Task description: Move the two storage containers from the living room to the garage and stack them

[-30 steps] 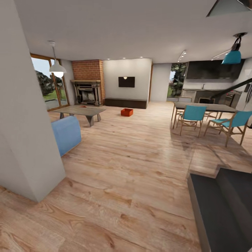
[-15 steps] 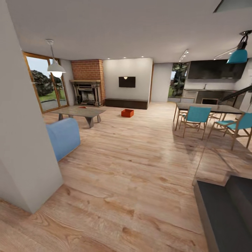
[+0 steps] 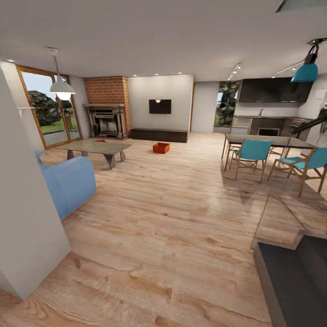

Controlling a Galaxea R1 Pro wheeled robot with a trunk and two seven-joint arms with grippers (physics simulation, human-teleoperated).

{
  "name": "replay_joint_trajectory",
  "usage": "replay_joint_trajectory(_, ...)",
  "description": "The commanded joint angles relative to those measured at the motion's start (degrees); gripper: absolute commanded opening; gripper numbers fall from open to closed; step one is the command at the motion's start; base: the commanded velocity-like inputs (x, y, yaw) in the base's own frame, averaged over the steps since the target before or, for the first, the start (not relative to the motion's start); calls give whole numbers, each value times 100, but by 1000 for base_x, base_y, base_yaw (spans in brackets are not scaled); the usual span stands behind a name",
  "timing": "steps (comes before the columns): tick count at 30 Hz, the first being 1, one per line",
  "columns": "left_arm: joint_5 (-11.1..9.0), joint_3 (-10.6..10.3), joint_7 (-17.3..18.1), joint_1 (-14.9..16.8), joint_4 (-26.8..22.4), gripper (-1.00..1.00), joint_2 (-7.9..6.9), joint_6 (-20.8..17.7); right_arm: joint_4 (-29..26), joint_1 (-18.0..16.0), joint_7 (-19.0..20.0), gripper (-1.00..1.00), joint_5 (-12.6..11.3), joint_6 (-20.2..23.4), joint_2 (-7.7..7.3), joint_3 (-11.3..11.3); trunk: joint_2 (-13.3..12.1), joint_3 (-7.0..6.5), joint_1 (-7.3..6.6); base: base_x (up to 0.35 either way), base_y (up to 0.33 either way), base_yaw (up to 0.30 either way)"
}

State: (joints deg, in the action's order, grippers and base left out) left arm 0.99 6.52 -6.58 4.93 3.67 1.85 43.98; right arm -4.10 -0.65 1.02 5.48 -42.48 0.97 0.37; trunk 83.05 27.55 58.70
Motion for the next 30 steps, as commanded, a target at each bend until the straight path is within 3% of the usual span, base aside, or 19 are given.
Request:
replay_joint_trajectory(1,14,25,-10,8,19,100,0,32,5,-5,-4,100,24,-15,0,-2,3,4,3,325,0,-246)
replay_joint_trajectory(11,10,25,-10,8,19,100,0,32,5,-5,-5,100,24,-14,0,6,3,-4,3,325,0,-200)
replay_joint_trajectory(30,13,25,-10,8,19,100,0,32,5,-5,-5,100,24,-14,0,7,3,-4,3,325,0,-7)
